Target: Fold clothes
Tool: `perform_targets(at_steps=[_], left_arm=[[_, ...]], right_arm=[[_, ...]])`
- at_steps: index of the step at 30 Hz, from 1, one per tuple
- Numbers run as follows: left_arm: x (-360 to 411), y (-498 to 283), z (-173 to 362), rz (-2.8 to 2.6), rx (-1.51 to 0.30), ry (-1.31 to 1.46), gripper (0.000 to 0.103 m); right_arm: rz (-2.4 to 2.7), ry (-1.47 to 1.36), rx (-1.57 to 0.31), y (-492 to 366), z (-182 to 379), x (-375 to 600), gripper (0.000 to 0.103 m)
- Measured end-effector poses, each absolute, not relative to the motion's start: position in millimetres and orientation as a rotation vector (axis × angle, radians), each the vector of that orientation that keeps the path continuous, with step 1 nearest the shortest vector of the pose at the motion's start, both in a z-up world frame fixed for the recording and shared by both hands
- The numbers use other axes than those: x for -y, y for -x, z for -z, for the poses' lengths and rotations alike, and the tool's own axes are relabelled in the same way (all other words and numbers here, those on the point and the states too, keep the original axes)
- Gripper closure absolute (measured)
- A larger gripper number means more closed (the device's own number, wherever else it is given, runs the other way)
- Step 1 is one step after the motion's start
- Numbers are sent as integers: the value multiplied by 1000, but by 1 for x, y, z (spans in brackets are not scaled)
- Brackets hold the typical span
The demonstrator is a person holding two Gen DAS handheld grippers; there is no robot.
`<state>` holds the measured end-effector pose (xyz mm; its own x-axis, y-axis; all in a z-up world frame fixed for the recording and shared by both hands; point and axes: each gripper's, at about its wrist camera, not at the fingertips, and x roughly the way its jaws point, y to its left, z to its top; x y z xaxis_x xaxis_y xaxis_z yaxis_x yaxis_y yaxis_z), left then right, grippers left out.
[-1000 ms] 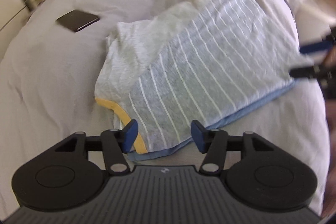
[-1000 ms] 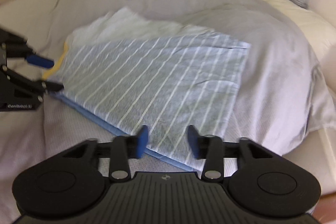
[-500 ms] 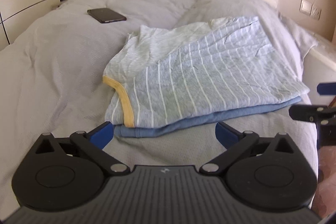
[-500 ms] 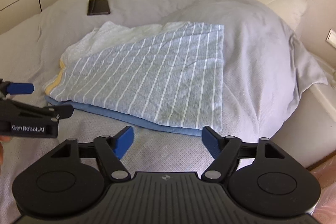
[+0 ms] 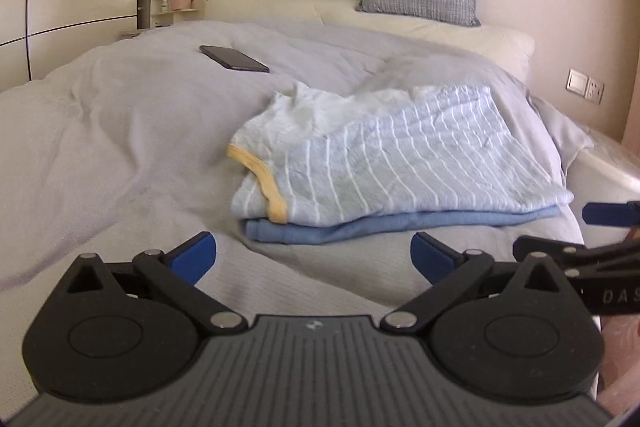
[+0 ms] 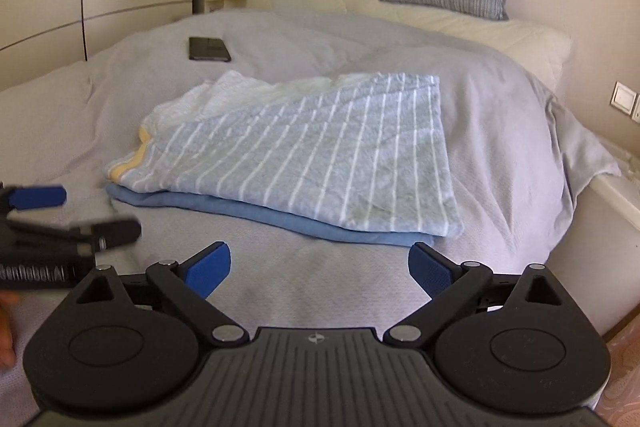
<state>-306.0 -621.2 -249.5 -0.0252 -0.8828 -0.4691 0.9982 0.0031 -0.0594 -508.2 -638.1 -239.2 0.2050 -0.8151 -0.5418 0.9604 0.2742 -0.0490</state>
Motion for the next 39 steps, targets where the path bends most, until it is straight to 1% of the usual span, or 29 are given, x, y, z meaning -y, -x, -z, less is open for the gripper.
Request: perform_targets(at_steps=[5, 9, 12, 17, 20, 25, 29, 33, 39], left_arm=[[610, 305, 247, 1502, -440, -372, 1], [598, 308, 245, 1467, -532, -393, 1], [587, 318, 237, 1423, -504, -410, 1], [564, 335, 220, 1440, -421, -414, 1], [553, 340, 211, 1428, -450, -418, 1], [531, 351, 197, 1414, -433, -424, 1], [515, 352, 188, 1421, -488, -347, 1], [502, 359, 179, 1416, -511, -360, 1], [480, 370, 165, 1424, -480, -363, 1]], right_arm=[[1283, -317, -466, 508, 233, 626, 3], [1270, -350, -470, 515, 224, 622, 3], [1261, -412, -456, 524, 215, 614, 2], [1256, -430, -431, 532, 200, 598, 2], [1256, -422, -435, 536, 195, 588, 2], [1259, -457, -437, 545, 189, 576, 2], [1263, -489, -450, 550, 184, 566, 2], [1263, -469, -466, 553, 177, 551, 2], [1273, -475, -443, 564, 169, 527, 2]])
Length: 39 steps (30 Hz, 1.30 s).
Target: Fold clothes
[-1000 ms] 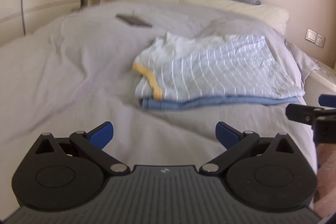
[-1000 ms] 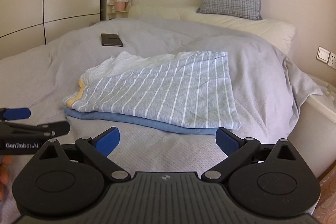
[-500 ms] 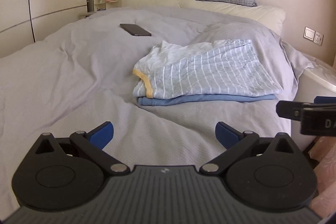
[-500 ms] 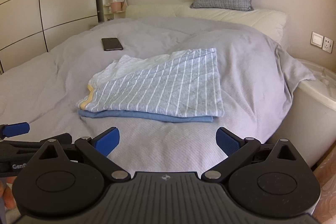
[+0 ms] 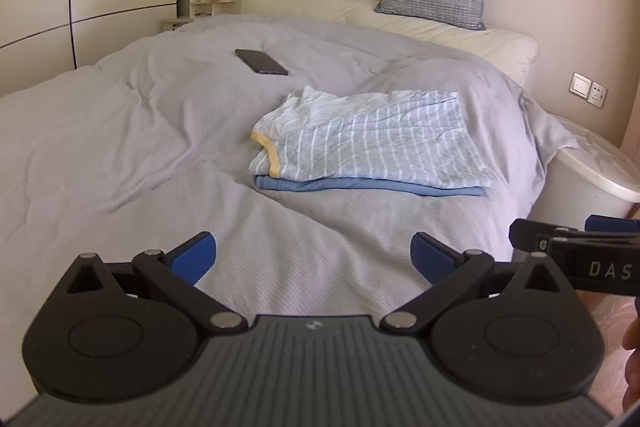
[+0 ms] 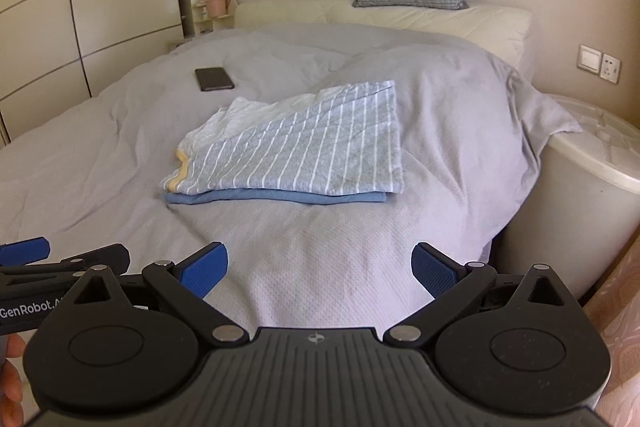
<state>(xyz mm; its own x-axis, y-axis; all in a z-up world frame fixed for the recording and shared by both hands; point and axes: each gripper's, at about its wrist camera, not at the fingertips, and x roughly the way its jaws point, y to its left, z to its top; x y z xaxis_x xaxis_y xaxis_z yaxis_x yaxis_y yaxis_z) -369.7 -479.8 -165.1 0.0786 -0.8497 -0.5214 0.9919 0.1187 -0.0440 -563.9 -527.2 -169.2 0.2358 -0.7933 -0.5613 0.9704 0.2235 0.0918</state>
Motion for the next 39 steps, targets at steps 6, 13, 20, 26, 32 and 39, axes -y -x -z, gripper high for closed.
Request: perform_targets(at_steps=[6, 13, 20, 26, 32, 39], left_arm=[[458, 373, 150, 1418, -471, -350, 1], [437, 369, 143, 1401, -464, -321, 1], [427, 367, 143, 1378, -454, -302, 1], [422, 366, 141, 1366, -459, -274, 1], [422, 368, 140, 1357, -484, -261, 1], [424, 370, 139, 1377, -476, -252, 1]], right_arm=[[1279, -436, -429, 566, 156, 505, 2], [1279, -407, -416, 564, 144, 483, 2], [1283, -400, -403, 567, 137, 471, 2], [1283, -379, -407, 567, 134, 463, 2], [1288, -380, -406, 570, 134, 461, 2], [1292, -380, -407, 572, 136, 461, 2]])
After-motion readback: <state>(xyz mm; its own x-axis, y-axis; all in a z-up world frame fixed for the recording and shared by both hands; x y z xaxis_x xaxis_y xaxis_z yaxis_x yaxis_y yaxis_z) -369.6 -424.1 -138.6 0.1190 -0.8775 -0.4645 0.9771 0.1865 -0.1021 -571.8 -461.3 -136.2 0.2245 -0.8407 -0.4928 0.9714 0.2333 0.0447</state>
